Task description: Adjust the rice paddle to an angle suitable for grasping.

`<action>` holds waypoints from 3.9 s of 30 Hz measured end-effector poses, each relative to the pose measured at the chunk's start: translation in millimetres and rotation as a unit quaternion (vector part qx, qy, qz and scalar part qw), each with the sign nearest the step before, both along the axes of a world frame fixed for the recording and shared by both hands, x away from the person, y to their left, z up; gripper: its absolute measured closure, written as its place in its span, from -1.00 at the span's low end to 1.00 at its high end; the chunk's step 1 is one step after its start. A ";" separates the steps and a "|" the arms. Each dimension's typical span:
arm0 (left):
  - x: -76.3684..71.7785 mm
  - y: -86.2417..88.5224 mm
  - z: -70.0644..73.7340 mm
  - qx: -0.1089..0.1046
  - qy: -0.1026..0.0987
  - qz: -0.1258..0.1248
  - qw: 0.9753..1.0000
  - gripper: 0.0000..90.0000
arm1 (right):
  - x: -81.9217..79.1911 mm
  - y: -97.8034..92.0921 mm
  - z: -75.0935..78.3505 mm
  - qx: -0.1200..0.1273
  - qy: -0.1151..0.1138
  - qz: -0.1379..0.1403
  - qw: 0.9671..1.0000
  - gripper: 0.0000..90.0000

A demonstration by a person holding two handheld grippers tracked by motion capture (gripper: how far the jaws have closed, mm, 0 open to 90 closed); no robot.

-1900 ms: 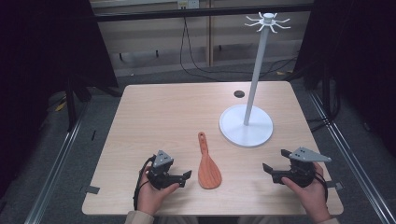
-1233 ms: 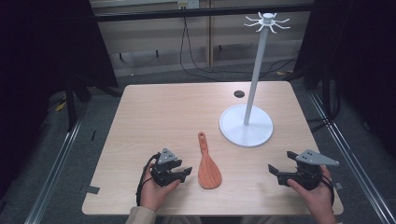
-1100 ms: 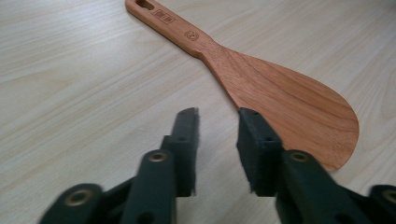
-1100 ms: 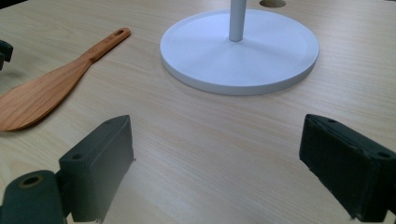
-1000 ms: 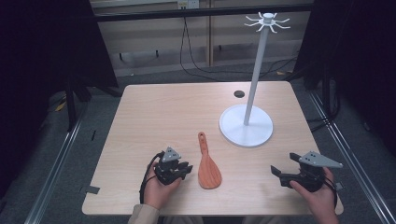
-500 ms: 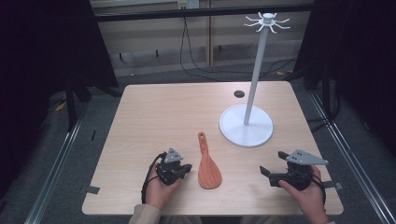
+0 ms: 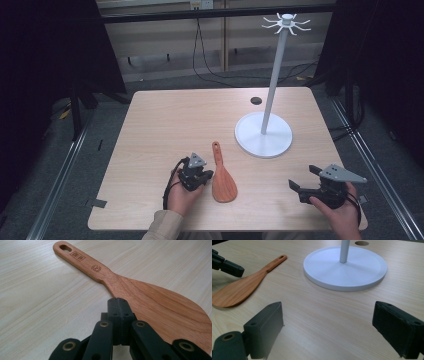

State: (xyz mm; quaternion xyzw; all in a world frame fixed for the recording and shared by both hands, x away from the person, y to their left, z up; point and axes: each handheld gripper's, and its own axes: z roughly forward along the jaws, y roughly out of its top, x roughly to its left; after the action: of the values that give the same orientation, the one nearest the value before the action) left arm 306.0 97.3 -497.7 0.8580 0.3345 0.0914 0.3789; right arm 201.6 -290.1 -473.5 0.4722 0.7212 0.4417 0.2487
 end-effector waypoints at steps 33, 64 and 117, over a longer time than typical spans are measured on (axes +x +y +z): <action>-7.3 0.2 4.6 -0.043 -0.011 0.006 0.999 -0.16 | 1.1 9.8 -1.3 -0.003 0.020 0.016 1.000 -0.76; -28.0 65.0 8.9 -0.069 -0.014 0.056 0.996 -0.86 | 79.7 131.0 -1.2 -0.036 0.075 0.153 0.985 -0.53; -28.3 77.9 15.8 -0.081 -0.040 0.082 0.993 -0.82 | 114.9 147.3 -25.5 -0.077 0.138 0.124 0.980 0.53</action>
State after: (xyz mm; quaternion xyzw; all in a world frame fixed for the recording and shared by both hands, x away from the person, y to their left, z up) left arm 277.7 175.2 -481.9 0.7900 0.3948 0.1289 0.4510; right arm 316.5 -142.9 -499.0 0.4151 0.8335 0.3425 0.1253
